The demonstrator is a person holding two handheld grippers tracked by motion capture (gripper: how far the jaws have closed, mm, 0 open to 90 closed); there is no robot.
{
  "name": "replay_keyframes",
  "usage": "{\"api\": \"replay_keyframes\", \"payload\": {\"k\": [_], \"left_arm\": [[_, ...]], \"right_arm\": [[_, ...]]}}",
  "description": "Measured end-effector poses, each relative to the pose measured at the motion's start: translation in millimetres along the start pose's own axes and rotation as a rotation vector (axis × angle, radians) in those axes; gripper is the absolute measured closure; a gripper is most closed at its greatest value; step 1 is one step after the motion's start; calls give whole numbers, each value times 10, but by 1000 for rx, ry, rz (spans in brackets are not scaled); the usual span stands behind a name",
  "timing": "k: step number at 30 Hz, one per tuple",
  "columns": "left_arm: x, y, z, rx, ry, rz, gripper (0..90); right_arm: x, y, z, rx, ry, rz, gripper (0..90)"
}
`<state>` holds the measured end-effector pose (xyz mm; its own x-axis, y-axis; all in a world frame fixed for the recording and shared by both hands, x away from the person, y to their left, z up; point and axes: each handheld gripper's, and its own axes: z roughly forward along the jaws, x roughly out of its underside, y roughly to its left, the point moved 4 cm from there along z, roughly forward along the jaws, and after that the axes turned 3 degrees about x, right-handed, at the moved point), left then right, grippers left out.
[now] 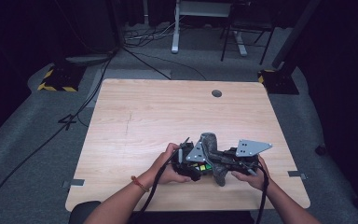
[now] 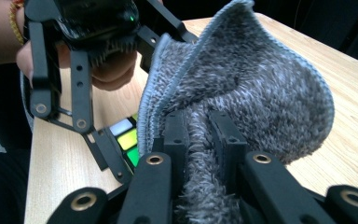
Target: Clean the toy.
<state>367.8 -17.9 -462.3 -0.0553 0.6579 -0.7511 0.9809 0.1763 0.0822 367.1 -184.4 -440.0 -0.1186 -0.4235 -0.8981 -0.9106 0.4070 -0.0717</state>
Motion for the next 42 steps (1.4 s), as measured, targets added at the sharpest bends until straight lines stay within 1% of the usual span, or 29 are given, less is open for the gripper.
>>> {"api": "replay_keyframes", "payload": {"k": [2,3,5,6,7,9,11,12,14,15,17,18,20,21,23,24,25,26,27,28,30,33,34,35,40,41,42], "left_arm": [[-16,8,-26,-18,-18,11,335],[-24,13,-42,-12,-24,-1,335],[-41,30,-89,-30,-36,8,335],[-48,36,-115,-23,-38,5,335],[-59,46,-153,-28,-51,9,335],[-69,58,-203,-31,-61,10,335],[-76,62,-261,-46,-74,12,335],[-81,65,-289,-42,-80,11,335],[-93,63,-343,-54,-100,19,335],[-100,62,-366,-49,-109,23,335],[-116,49,-404,-56,-139,37,335],[-130,35,-420,-39,-145,39,335],[-152,20,-440,-39,-162,47,335],[-167,10,-453,-31,-169,51,335],[-185,1,-469,-33,-177,62,336],[-187,-8,-470,-31,-177,61,336],[-185,-5,-469,-29,-177,61,335],[-180,-7,-463,-25,-187,51,335],[-176,1,-468,-22,-189,45,335],[-175,5,-470,-18,-198,42,334],[-175,15,-477,-21,-207,34,331],[-154,40,-474,-24,-197,25,326],[-143,46,-469,-19,-198,12,325],[-134,51,-464,-18,-197,9,325],[-123,53,-450,-20,-181,17,323],[-116,58,-444,-14,-176,15,322],[-104,58,-427,-7,-167,4,321]], "right_arm": [[-11,-7,-14,5,0,-6,781],[-17,-19,-25,8,-4,-3,781],[-9,-55,-43,1,-5,13,780],[3,-65,-43,3,1,14,780],[24,-78,-34,3,11,14,779],[66,-102,-7,-24,18,40,777],[93,-116,18,-39,27,52,777],[101,-116,27,-42,31,52,777],[113,-108,44,-40,50,38,777],[120,-105,54,-36,63,31,777],[133,-105,66,-40,72,31,777],[142,-109,73,-39,85,31,776],[169,-117,93,-44,103,35,777],[179,-117,101,-49,109,38,776],[197,-120,128,-75,117,52,776],[205,-121,138,-92,115,64,776],[210,-126,141,-120,103,81,775],[205,-134,130,-142,67,94,777],[198,-141,113,-148,45,105,777],[194,-149,97,-151,39,102,777],[180,-160,57,-149,14,113,778],[155,-179,14,-140,-8,114,779],[150,-188,2,-139,-15,120,779],[146,-193,-8,-140,-19,129,779],[140,-192,-17,-130,-22,123,780],[136,-192,-21,-130,-23,123,780],[132,-189,-24,-131,-26,122,780]]}}
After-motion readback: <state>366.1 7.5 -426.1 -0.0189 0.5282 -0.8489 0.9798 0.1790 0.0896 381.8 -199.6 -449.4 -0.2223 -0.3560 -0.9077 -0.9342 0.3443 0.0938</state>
